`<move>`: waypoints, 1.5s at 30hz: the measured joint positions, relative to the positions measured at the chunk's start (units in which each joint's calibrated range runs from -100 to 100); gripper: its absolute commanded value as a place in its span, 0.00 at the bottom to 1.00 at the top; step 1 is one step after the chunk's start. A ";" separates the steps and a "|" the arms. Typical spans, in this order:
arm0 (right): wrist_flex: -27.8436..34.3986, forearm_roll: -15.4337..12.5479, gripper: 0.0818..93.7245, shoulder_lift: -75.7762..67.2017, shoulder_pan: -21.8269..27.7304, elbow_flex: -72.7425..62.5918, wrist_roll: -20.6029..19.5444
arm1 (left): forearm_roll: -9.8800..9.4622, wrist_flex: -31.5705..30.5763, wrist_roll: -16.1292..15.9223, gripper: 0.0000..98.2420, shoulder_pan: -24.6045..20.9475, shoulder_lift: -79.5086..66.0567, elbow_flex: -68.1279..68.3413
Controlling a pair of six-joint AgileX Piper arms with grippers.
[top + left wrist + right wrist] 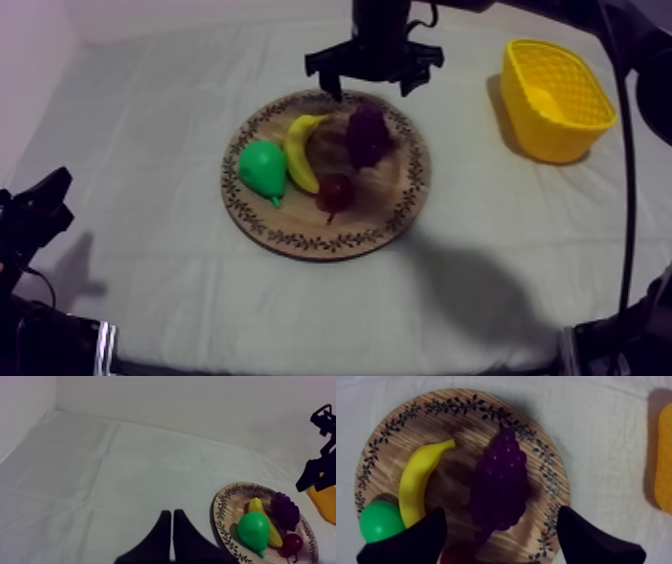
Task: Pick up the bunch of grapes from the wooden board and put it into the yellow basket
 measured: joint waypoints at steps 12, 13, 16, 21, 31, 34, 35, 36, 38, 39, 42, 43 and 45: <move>-7.39 0.06 0.68 8.04 1.13 1.50 -0.30 | 0.00 0.00 0.00 0.00 0.00 0.00 0.00; -8.23 0.06 0.68 8.79 1.17 1.41 -0.27 | 0.00 0.07 0.00 0.00 0.00 0.00 0.00; -9.39 0.06 0.67 10.79 1.24 0.61 -0.17 | 0.00 0.07 0.00 0.00 0.00 0.00 0.00; -10.45 0.05 0.65 13.25 1.53 -0.28 0.13 | 0.00 0.09 0.00 0.00 0.00 0.00 0.00; -12.28 -0.09 0.33 13.84 1.79 -0.58 0.86 | 0.00 0.09 0.00 0.00 0.00 0.00 0.00; -12.21 -0.09 0.31 12.91 1.76 0.35 0.90 | 0.00 0.09 0.00 0.00 0.00 0.00 0.00; -12.30 -0.03 0.31 12.34 1.72 0.77 0.99 | 0.00 0.09 0.00 0.00 0.00 0.00 0.00; -12.18 -0.03 0.31 11.71 1.68 1.15 1.14 | 0.00 0.09 0.00 0.00 0.00 0.00 0.00; -11.97 0.08 0.31 10.41 1.55 1.94 1.28 | 0.00 0.09 0.00 0.00 0.00 0.00 0.00; -11.59 0.08 0.31 9.54 1.49 2.46 1.39 | 0.00 0.09 0.00 0.00 0.00 0.00 0.00; -10.41 0.24 0.31 6.74 1.46 3.92 1.86 | 0.00 0.09 0.00 0.00 0.00 0.00 0.00; -9.99 0.36 0.31 5.62 1.46 4.43 2.04 | 0.00 0.09 0.00 0.00 0.00 0.00 0.00; -9.51 0.48 0.31 3.24 1.49 5.53 2.25 | 0.00 0.09 0.00 0.00 0.00 0.00 0.00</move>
